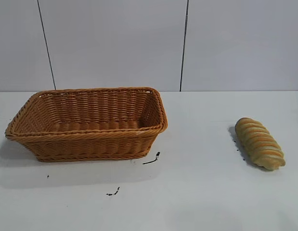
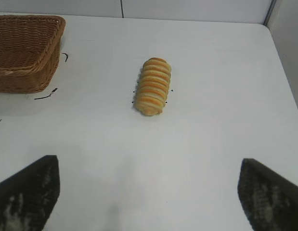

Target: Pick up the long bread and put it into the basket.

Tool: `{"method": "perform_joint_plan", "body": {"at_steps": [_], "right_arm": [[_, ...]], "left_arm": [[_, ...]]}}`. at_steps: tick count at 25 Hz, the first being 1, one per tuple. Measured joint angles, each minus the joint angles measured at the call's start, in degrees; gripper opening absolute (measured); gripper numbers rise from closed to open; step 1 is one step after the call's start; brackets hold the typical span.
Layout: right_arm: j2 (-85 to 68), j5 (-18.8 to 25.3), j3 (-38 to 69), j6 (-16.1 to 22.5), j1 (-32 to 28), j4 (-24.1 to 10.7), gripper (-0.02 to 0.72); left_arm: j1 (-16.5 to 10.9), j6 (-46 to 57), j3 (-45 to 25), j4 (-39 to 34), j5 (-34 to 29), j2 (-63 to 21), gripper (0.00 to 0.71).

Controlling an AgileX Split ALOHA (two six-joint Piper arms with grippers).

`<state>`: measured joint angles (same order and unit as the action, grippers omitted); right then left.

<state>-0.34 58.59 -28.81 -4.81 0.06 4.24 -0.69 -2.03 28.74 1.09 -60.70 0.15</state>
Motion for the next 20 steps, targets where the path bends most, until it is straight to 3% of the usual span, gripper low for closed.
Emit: {"method": "perform_joint_plan", "body": {"at_steps": [12,20], "right_arm": [[0.71,-0.11,-0.44,0.0,0.0,0.0,0.69],[20.85,-6.27,-5.72,-0.05,0.0,0.0,0.69]], "left_arm": [[0.0,0.0,0.0,0.0,0.0,0.0,0.693],[0.0,0.0,0.0,0.0,0.0,0.0,0.693]]}}
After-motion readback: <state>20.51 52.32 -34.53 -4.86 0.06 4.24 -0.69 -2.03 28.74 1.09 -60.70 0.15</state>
